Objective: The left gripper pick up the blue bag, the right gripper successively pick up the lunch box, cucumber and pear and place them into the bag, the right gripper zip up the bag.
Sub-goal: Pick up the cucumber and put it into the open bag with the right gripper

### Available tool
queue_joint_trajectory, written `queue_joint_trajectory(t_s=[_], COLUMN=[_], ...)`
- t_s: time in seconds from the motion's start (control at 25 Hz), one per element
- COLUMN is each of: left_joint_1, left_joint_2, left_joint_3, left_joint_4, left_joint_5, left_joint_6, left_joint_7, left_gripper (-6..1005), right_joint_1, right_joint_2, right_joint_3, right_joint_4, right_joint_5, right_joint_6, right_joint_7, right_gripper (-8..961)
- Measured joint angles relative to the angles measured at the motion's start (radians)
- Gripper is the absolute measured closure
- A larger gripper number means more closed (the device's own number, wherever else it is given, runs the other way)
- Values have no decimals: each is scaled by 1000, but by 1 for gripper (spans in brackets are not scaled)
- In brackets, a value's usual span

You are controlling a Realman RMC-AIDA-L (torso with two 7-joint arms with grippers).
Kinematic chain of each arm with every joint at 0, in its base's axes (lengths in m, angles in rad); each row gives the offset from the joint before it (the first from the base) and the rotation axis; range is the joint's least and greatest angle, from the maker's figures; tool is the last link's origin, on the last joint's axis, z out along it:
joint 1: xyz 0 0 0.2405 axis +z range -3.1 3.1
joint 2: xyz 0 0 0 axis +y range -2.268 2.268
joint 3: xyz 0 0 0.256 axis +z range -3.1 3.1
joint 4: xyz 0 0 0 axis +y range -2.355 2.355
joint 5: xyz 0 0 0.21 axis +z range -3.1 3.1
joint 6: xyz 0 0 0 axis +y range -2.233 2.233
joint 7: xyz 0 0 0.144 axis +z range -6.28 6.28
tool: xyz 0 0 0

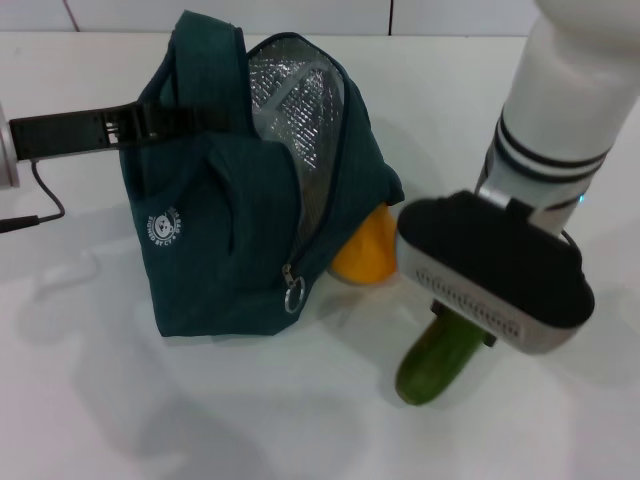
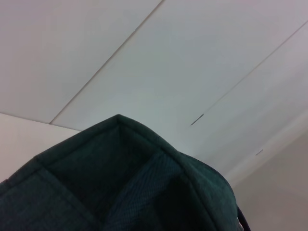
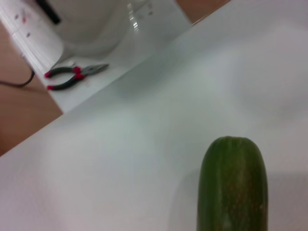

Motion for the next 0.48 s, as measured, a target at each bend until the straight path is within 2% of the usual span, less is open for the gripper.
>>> queue_joint_trajectory(t_s=[0.16, 0.48], left_joint_1=[1, 2], left_joint_2=[1, 3], left_joint_3=[0, 0], left_joint_4=[0, 0], left_joint_5=[0, -1], left_joint_6=[0, 1], left_joint_7=[0, 0], left_gripper=[959, 959], right_joint_1=[-19, -102], right_joint_2=[-2, -5], right_joint_3=[77, 260], right_joint_4=[-67, -277], right_joint_5=[-16, -73], right_joint_6=[-29, -55], right_joint_7=[20, 39], right_gripper=[387, 387])
